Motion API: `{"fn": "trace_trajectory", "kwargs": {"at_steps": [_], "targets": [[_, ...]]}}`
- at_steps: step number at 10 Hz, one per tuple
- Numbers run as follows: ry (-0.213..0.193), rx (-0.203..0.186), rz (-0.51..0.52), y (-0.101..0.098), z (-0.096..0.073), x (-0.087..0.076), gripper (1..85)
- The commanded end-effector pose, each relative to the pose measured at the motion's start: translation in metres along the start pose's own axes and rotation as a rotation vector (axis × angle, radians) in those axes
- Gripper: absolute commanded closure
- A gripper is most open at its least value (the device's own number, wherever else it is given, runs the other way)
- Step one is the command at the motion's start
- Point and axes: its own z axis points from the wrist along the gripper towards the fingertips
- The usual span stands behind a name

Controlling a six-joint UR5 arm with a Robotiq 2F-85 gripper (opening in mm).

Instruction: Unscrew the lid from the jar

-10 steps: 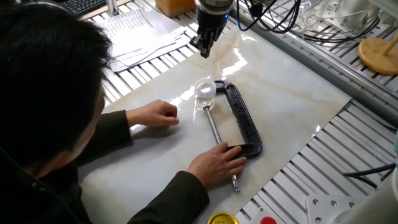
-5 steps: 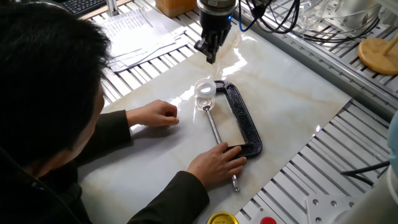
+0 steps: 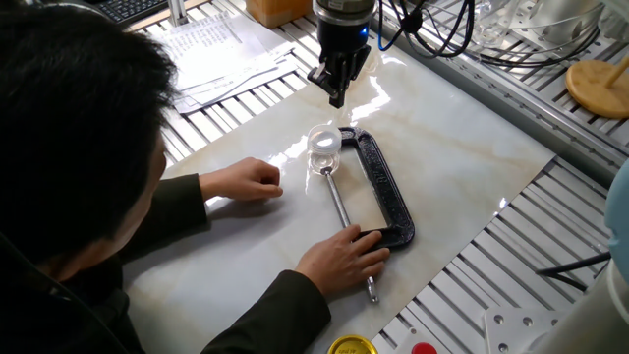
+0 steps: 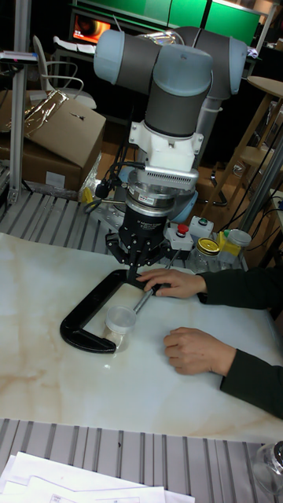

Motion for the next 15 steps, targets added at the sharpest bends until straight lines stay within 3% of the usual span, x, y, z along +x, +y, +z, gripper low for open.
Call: {"fn": "trace_trajectory", "kwargs": {"at_steps": [1,4,5,6,7,8,12,15], "targets": [[-0.010,-0.023,-0.008,0.006,-0.001,-0.002,83.3],[-0.040,-0.044,-0.016,0.011,-0.002,-0.010,77.3],[-0.071,-0.073,-0.021,0.019,-0.003,-0.018,67.3],[-0.103,-0.072,-0.049,0.019,-0.003,-0.026,48.3],[-0.119,-0.032,-0.062,0.008,-0.001,-0.033,40.3],[-0.140,-0.044,-0.057,0.011,0.003,-0.042,37.3],[-0.162,-0.014,-0.100,0.003,0.040,-0.050,23.0],[-0.108,-0.011,-0.149,0.003,0.052,-0.031,14.0]]}}
